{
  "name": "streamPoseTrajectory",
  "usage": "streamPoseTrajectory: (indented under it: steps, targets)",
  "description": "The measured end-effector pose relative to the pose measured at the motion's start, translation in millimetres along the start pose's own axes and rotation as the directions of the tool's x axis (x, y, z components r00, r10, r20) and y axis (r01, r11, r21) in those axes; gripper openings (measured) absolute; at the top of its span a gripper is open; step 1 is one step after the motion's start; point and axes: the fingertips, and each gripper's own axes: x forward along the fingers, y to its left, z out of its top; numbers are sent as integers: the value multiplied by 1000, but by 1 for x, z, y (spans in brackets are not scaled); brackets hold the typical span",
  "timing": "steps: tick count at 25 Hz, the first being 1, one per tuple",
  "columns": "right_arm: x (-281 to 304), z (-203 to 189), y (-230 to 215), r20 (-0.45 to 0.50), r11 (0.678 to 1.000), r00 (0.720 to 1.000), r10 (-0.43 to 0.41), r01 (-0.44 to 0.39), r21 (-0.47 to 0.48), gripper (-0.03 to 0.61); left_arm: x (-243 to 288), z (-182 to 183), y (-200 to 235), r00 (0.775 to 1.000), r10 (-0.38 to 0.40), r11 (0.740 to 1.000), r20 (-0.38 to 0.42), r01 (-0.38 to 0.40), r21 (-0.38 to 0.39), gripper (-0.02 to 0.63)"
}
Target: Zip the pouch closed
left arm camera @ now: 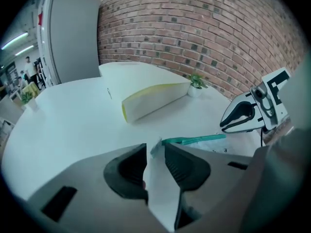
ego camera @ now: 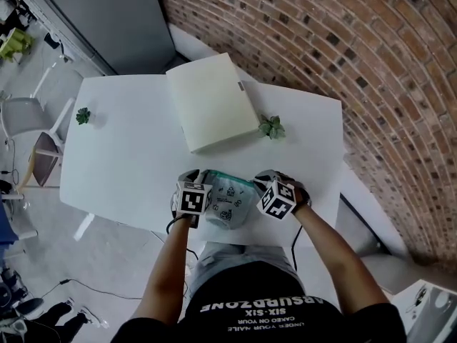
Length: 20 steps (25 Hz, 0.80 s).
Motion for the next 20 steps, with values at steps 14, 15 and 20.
streamPoseTrajectory:
  steps: [14, 15, 20]
  targets:
    - [-55, 25, 14, 272, 928, 958, -92, -17, 371, 38, -80, 18, -37, 978, 13, 995, 208, 8, -103, 100]
    - [-59, 27, 17, 285, 921, 954, -98, -22, 388, 38, -85, 18, -43, 976, 10, 995, 217, 13, -101, 100]
    - [-79, 38, 34, 330, 899, 936, -121, -37, 435, 34, -108, 25, -80, 965, 4, 998, 261, 13, -65, 74]
